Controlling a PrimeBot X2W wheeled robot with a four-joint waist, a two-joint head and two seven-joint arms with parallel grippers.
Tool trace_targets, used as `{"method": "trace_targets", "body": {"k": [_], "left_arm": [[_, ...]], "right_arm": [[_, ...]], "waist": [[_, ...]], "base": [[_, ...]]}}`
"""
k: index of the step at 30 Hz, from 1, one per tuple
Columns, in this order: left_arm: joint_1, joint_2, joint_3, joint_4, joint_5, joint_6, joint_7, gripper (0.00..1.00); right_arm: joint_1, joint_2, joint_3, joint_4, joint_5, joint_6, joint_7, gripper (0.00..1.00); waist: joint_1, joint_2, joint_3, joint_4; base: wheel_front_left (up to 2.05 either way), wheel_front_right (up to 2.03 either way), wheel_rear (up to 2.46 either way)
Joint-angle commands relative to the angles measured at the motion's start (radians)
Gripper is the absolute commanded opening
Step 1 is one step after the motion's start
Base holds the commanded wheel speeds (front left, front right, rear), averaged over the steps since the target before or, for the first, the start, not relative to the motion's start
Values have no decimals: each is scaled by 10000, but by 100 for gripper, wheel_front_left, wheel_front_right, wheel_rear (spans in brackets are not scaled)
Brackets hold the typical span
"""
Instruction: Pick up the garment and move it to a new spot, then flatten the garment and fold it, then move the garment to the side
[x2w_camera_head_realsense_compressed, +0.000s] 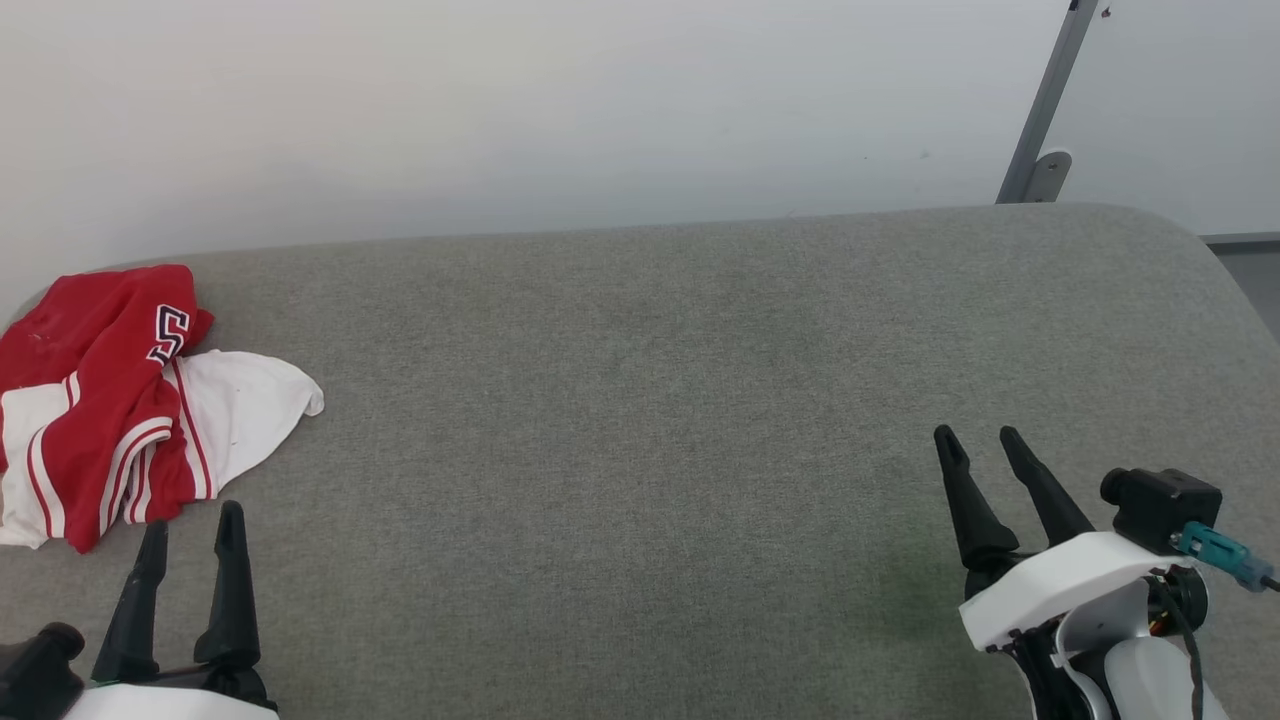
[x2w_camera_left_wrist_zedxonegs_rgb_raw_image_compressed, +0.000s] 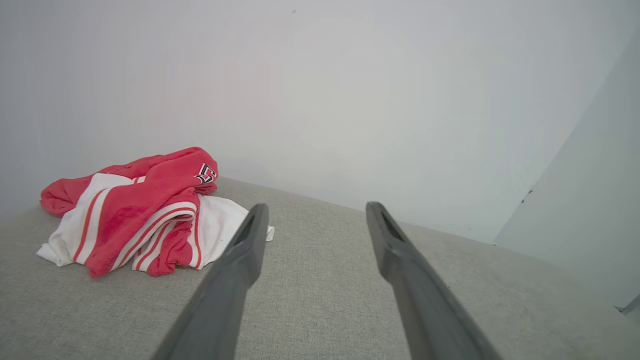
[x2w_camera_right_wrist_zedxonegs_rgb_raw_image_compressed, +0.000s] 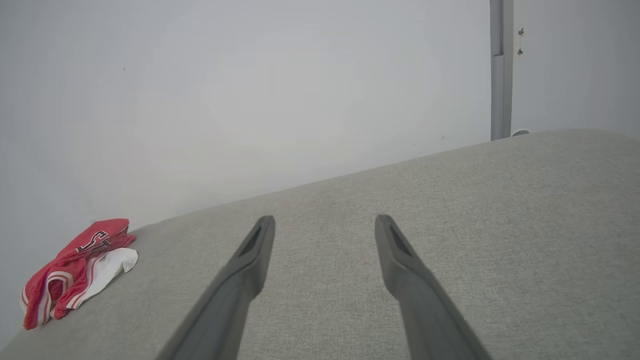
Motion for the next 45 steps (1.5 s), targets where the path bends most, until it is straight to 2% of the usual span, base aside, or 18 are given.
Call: {"method": "trace_targets", "body": {"k": [1, 31, 45], "left_arm": [[114, 95, -22, -118, 240, -50, -106, 100], [514, 508, -122, -521, 2045, -70, -688, 100], [502, 505, -124, -466, 1931, -72, -674, 100]], "right_arm": [[-161, -63, 30, -94, -227, -3, -87, 100], [-148, -180, 216, -217, -2318, -3, -456, 100], [-76, -133, -68, -298, -2470, -3, -479, 100]], "waist": [[0, 0, -5, -2], [0, 0, -44, -87], [0, 0, -44, -113]], "base": [[0, 0, 0], [0, 0, 0], [0, 0, 0]]}}
